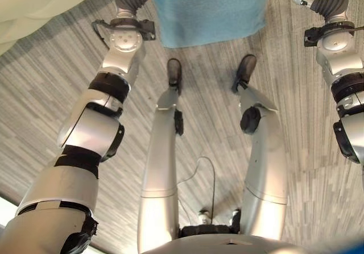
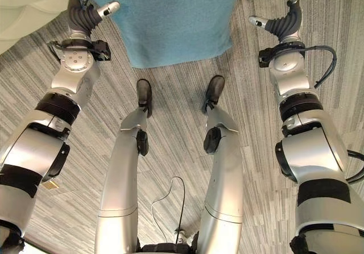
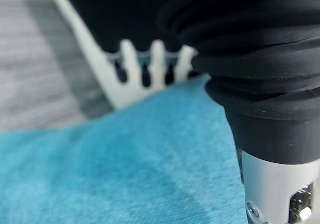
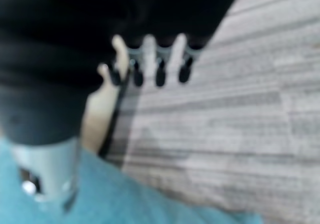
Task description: Pick up all the scattered cushions and arrange them neatly on the sofa.
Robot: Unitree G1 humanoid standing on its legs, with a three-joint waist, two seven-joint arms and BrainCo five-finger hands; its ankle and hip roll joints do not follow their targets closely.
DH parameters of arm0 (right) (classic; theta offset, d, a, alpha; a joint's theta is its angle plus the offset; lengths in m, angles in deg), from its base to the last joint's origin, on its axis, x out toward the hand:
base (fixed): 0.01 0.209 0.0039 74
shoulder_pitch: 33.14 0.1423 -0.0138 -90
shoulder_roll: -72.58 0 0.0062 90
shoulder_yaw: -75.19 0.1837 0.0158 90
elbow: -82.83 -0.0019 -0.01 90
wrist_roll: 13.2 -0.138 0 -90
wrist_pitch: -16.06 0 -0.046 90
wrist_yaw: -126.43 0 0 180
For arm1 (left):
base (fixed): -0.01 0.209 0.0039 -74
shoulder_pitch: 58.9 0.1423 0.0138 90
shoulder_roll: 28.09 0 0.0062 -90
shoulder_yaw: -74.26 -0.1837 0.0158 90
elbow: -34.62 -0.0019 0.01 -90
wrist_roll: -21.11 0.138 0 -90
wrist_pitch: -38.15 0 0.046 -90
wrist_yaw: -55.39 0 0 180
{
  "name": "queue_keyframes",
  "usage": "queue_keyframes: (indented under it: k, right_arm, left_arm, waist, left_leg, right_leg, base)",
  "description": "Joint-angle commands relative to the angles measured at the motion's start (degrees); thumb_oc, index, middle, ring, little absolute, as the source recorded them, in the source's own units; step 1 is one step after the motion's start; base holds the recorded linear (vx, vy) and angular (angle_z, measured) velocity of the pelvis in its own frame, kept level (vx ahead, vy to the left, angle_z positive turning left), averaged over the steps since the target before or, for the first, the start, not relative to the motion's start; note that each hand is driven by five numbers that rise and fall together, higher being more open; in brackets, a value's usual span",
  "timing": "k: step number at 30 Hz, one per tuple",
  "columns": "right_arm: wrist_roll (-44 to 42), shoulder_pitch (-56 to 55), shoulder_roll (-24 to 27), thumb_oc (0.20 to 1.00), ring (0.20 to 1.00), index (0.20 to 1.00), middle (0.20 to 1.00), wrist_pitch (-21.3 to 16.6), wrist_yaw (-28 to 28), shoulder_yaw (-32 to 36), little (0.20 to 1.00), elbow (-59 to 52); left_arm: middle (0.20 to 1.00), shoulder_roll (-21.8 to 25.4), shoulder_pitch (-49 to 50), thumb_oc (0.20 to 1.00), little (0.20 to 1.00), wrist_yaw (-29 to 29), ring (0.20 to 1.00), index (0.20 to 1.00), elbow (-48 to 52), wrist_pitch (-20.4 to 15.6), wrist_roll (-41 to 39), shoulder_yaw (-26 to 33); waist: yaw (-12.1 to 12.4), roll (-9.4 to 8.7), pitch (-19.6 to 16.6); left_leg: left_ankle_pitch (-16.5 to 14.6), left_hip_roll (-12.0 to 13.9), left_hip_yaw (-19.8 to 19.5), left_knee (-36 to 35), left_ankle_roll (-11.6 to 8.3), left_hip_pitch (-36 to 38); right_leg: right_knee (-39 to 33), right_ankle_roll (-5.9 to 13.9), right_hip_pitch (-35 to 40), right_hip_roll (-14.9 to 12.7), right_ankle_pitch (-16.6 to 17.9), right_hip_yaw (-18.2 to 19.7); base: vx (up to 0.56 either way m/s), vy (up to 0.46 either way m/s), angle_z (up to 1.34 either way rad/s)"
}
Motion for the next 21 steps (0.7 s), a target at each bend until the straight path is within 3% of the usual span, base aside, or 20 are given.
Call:
queue_keyframes:
  k: [1, 7, 15, 17, 18, 19, 21]
  right_arm:
    - [-2.60, -1.47, -0.77, 1.000, 1.000, 1.000, 1.000, -1.62, 0.07, -4.56, 1.000, 0.53]
    - [-4.99, 4.58, -4.45, 1.000, 1.000, 1.000, 1.000, -1.94, -0.51, -8.32, 1.000, -1.03]
    - [-5.19, 10.20, -11.80, 1.000, 1.000, 1.000, 1.000, -1.98, -1.66, -13.40, 1.000, -1.64]
    - [-6.00, 10.69, -13.36, 0.501, 0.501, 0.501, 0.501, -2.36, -1.82, -13.42, 0.501, -2.97]
    - [-6.55, 11.16, -14.20, 0.200, 0.200, 0.200, 0.200, -2.74, -1.76, -13.32, 0.200, -4.21]
    - [-7.38, 11.21, -14.70, 0.200, 0.200, 0.200, 0.200, -3.36, -1.49, -12.75, 0.200, -6.61]
    - [-7.82, 10.87, -14.89, 0.200, 0.200, 0.200, 0.200, -4.24, -1.13, -12.05, 0.200, -9.71]
  left_arm:
    - [1.000, -2.99, 3.50, 1.000, 1.000, -0.33, 1.000, 1.000, -1.37, -2.06, -0.10, 1.03]
    - [1.000, -5.64, -1.35, 1.000, 1.000, -0.47, 1.000, 1.000, -0.69, -2.40, -1.86, -2.21]
    - [1.000, -7.73, -6.19, 1.000, 1.000, -0.50, 1.000, 1.000, -0.74, -3.26, -4.37, -5.13]
    - [1.000, -7.81, -6.29, 1.000, 1.000, -0.72, 1.000, 1.000, 0.75, -3.84, -5.08, -4.99]
    - [0.548, -7.76, -6.38, 0.548, 0.548, -1.03, 0.548, 0.548, 1.93, -4.31, -5.35, -4.78]
    - [0.200, -7.30, -5.93, 0.200, 0.200, -1.71, 0.200, 0.200, 4.35, -5.06, -5.34, -4.21]
    - [0.200, -6.80, -5.12, 0.200, 0.200, -1.89, 0.200, 0.200, 6.95, -5.68, -5.55, -3.88]
  waist:
    - [-1.61, 2.84, -4.64]
    - [-0.81, 4.83, -0.87]
    - [0.27, 6.94, 0.33]
    - [0.41, 7.25, 0.33]
    - [0.49, 7.40, 0.32]
    - [0.55, 7.45, 0.32]
    - [0.54, 7.44, 0.31]
  left_leg:
    - [2.07, -0.28, -3.31, -1.93, -0.09, -1.48]
    - [2.01, 0.00, -5.26, 1.51, -0.53, -2.67]
    - [1.57, -0.45, -6.51, 4.67, -0.37, -3.87]
    - [1.44, -0.73, -6.60, 5.46, -0.41, -4.08]
    - [1.39, -0.70, -6.61, 5.63, -0.38, -4.11]
    - [1.25, -0.88, -6.71, 5.87, -0.39, -4.16]
    - [1.31, -0.94, -6.50, 5.87, -0.43, -4.09]
  right_leg:
    - [2.07, 7.57, 1.33, -0.72, -2.56, 1.37]
    - [3.97, 7.29, 1.32, -0.12, -3.39, 0.19]
    - [5.93, 6.94, 1.32, -0.12, -4.39, -0.87]
    - [6.22, 6.92, 1.32, -0.13, -4.54, -0.97]
    - [6.47, 6.85, 1.32, -0.24, -4.68, -0.99]
    - [6.51, 6.78, 1.32, -0.21, -4.80, -1.09]
    - [6.62, 6.73, 1.32, -0.12, -4.85, -1.14]
  base:
    - [0.01, -0.055, 0.01]
    - [0.01, -0.047, -0.01]
    - [0.01, -0.001, 0.00]
    - [0.00, 0.000, 0.00]
    - [0.03, 0.031, 0.01]
    - [0.03, 0.042, 0.03]
    - [0.01, 0.037, 0.01]
